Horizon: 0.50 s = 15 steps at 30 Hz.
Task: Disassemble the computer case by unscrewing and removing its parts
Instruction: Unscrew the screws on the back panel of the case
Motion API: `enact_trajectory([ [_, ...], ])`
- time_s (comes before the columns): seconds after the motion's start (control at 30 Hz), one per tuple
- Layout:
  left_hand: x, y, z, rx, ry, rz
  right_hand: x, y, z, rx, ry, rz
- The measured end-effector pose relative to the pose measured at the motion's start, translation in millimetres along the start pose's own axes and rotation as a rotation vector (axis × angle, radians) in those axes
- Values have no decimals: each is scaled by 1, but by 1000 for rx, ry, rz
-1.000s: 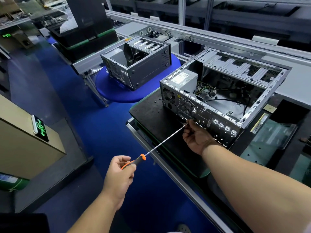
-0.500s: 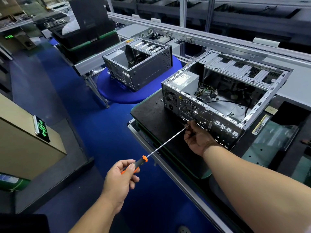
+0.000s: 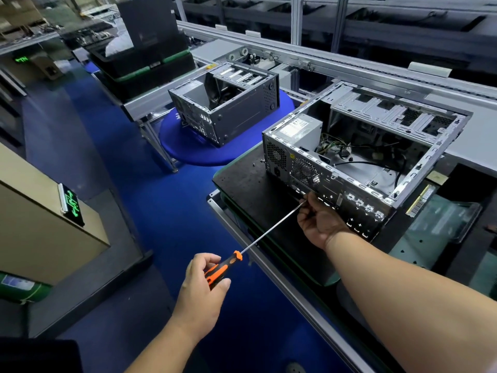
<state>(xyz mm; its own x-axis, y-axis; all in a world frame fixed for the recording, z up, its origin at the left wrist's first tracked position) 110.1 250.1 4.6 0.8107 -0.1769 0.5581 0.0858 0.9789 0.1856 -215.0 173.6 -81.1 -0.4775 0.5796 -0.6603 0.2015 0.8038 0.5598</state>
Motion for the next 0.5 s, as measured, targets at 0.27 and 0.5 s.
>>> enact_trajectory([
  [0.27,8,4,5,-79,-85,51,-3,3,-1,11,11,-13],
  [0.5,-2,-2,-12,44,135,-24,-2,4,-2,17,36,-25],
])
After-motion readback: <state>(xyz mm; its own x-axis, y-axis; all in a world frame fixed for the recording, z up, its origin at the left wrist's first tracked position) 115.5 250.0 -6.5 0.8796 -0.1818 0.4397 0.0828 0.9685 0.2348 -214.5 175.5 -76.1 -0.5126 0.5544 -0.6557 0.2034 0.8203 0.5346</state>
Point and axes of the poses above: each hand's wrist, its own y-axis away from the middle knuckle, its own x-axis out of the back of the hand, z = x × y, the point moved 9 cm from there along -y, towards the middle knuckle, and after that the axes turned 4 degrees about y, right-handed, at the moved point
